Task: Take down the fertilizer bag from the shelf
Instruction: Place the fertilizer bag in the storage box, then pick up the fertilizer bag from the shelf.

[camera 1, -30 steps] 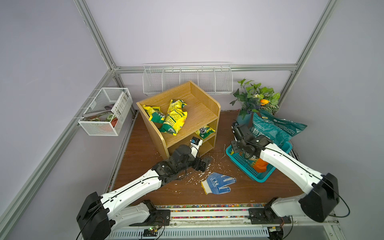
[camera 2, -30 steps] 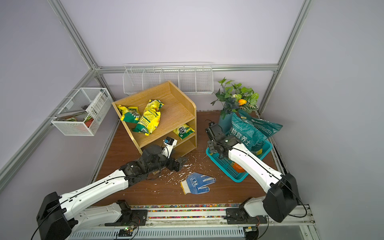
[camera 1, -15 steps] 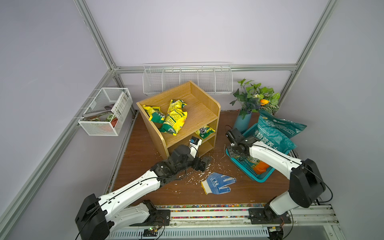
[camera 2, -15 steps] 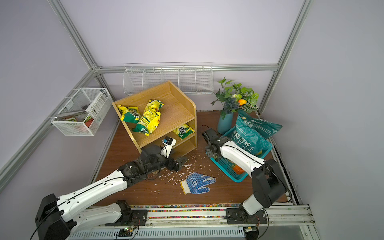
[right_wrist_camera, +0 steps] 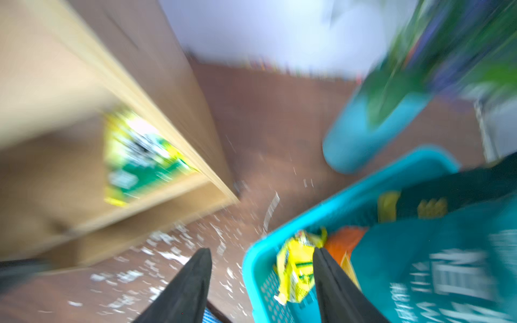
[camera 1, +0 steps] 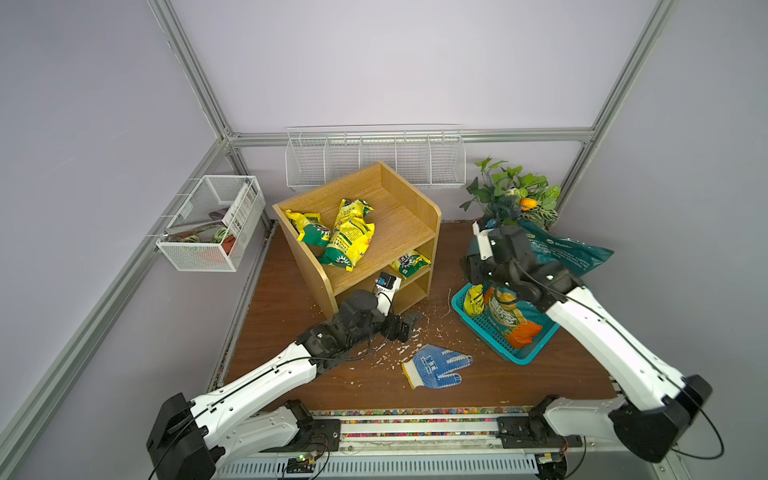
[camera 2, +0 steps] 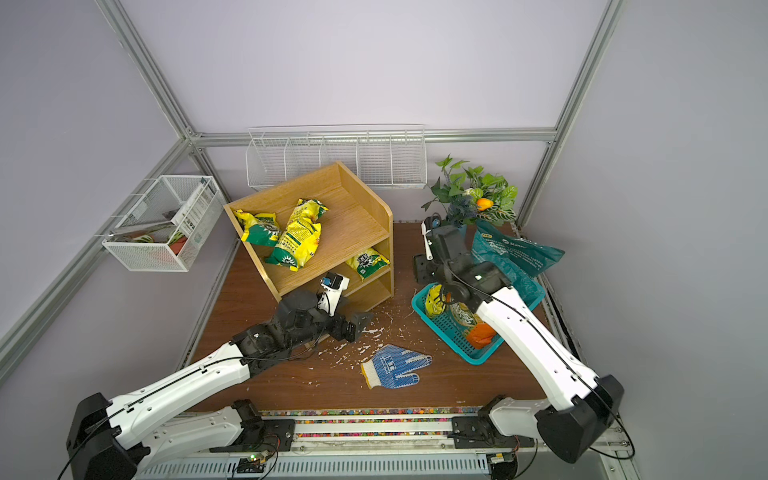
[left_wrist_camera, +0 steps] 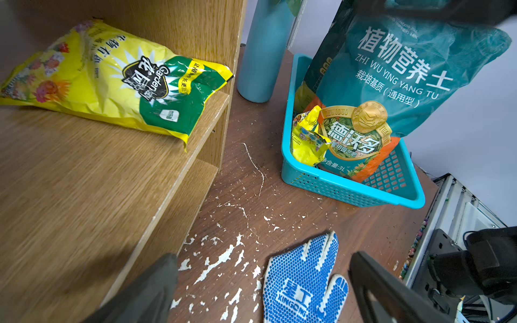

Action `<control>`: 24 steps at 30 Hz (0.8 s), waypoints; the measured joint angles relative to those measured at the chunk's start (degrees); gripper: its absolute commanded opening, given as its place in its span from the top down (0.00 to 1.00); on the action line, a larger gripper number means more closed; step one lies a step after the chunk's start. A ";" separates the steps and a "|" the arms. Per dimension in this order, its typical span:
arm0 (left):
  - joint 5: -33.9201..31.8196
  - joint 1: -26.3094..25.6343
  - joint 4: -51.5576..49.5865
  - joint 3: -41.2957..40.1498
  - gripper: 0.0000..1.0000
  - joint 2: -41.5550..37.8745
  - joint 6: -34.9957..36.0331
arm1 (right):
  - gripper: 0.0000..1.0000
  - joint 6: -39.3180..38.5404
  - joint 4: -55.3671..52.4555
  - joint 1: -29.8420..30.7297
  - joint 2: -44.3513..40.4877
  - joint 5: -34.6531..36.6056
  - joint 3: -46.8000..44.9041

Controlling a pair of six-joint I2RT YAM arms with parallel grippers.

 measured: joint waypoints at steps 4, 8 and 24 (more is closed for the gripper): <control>0.00 0.00 -0.22 -0.66 0.00 -0.55 -0.02 | 0.36 0.44 0.09 2.16 -1.49 -3.67 7.50; 0.00 0.00 -0.72 -1.40 0.00 -1.11 -0.02 | 0.34 1.25 2.08 9.14 0.48 -8.96 13.07; -0.24 0.00 -2.27 -2.62 0.00 -5.35 -1.53 | 0.33 10.23 26.27 16.00 22.49 -24.85 19.54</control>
